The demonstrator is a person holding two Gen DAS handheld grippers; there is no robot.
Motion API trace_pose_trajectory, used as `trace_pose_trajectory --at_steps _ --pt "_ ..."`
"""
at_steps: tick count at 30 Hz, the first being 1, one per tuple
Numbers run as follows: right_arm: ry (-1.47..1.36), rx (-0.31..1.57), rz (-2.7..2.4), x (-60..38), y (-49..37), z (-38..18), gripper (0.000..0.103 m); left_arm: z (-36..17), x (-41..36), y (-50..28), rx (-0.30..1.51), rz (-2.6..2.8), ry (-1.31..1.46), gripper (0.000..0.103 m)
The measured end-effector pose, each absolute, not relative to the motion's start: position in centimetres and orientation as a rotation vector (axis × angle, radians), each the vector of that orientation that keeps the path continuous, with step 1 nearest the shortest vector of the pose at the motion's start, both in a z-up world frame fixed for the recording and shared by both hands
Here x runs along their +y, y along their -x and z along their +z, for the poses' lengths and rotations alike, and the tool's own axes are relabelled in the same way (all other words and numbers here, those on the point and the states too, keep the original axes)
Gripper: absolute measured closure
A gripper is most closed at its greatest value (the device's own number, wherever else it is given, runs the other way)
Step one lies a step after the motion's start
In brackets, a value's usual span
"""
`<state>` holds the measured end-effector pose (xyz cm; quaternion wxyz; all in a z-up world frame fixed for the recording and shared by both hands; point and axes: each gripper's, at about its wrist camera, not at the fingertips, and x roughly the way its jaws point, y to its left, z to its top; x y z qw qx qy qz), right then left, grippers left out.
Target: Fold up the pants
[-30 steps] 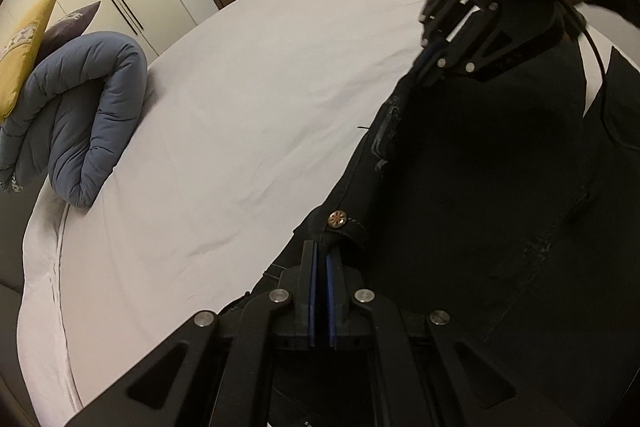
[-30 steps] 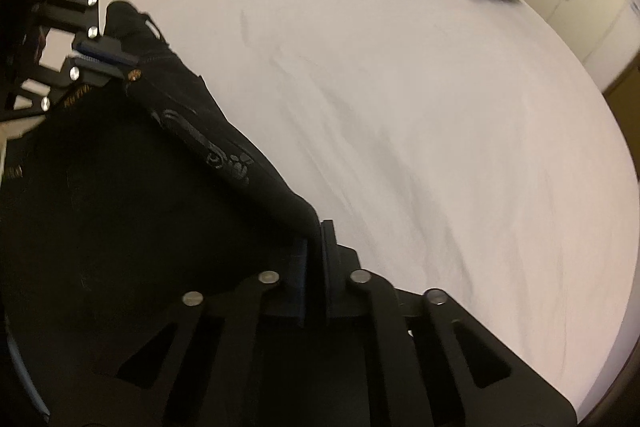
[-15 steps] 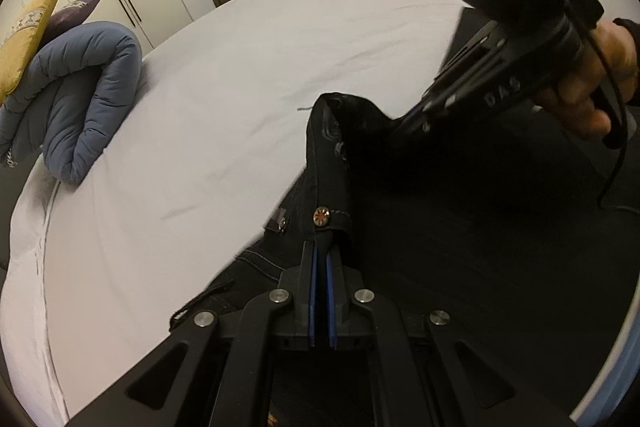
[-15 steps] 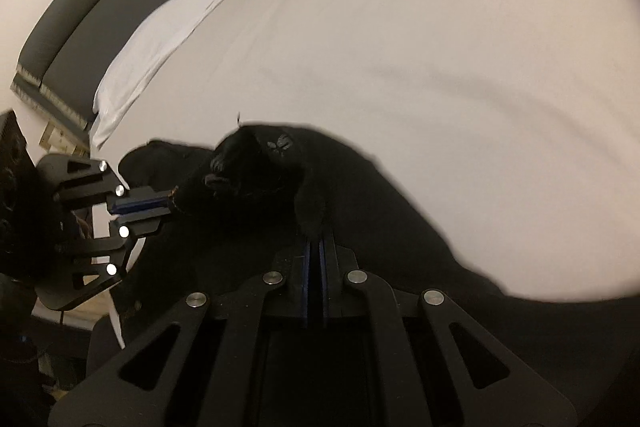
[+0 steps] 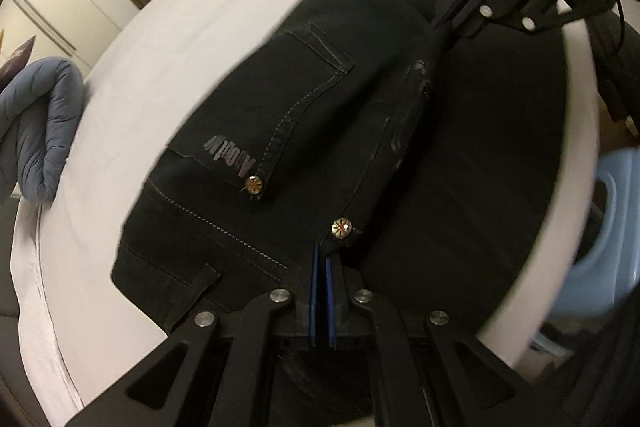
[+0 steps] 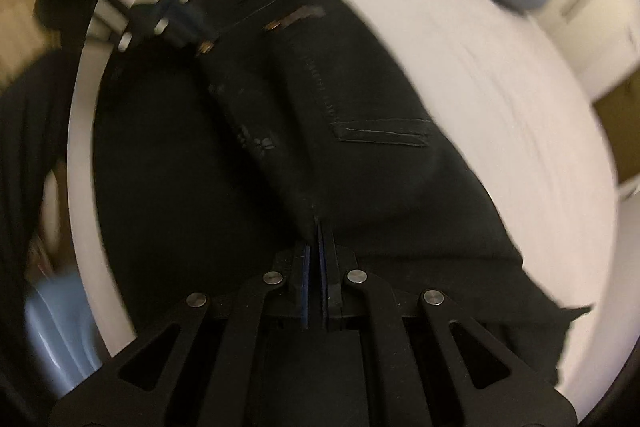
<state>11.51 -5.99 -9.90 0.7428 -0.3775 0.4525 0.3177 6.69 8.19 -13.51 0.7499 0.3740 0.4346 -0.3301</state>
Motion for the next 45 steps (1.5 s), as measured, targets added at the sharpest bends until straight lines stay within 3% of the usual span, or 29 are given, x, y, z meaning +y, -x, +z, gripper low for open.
trace_pose_trajectory --at_steps 11,28,31,32,34,35,40,42,43,44,45 --pt "0.941 0.964 0.645 -0.3 -4.4 -12.7 0.101 -13.2 10.5 -2.3 0.979 -0.755 -0.825 0.100" --pt "0.937 0.999 0.593 2.6 0.2 -12.7 0.099 -13.8 12.6 -4.6 1.008 -0.744 -0.801 0.099" --pt "0.882 1.010 0.563 2.8 -0.4 -13.1 0.096 -13.3 13.1 -5.0 1.003 -0.722 -0.781 0.090" --pt "0.865 1.014 0.558 2.8 -0.6 -13.3 0.095 -13.0 13.2 -5.0 1.001 -0.701 -0.786 0.069" --pt "0.841 1.000 0.549 2.6 -0.8 -13.5 0.095 -12.1 14.1 -4.8 0.986 -0.649 -0.797 0.044" --pt "0.827 0.993 0.543 2.4 -1.1 -13.6 0.095 -11.5 14.5 -4.8 0.983 -0.643 -0.785 0.039" --pt "0.735 0.943 0.489 1.9 -0.8 -13.6 0.094 -7.2 15.8 -5.7 0.965 -0.575 -0.611 0.037" --pt "0.659 0.934 0.485 1.2 -0.9 -13.3 0.085 -5.6 14.7 -6.7 0.930 -0.570 -0.513 0.037" --pt "0.600 0.939 0.494 0.7 -1.0 -13.0 0.068 -5.3 13.8 -7.1 0.914 -0.571 -0.479 0.037" --pt "0.548 0.948 0.499 0.3 -1.0 -12.8 0.043 -5.1 12.6 -7.6 0.896 -0.569 -0.442 0.037" --pt "0.455 0.961 0.513 -0.6 -0.9 -12.2 0.039 -5.1 11.5 -8.4 0.886 -0.566 -0.403 0.037"
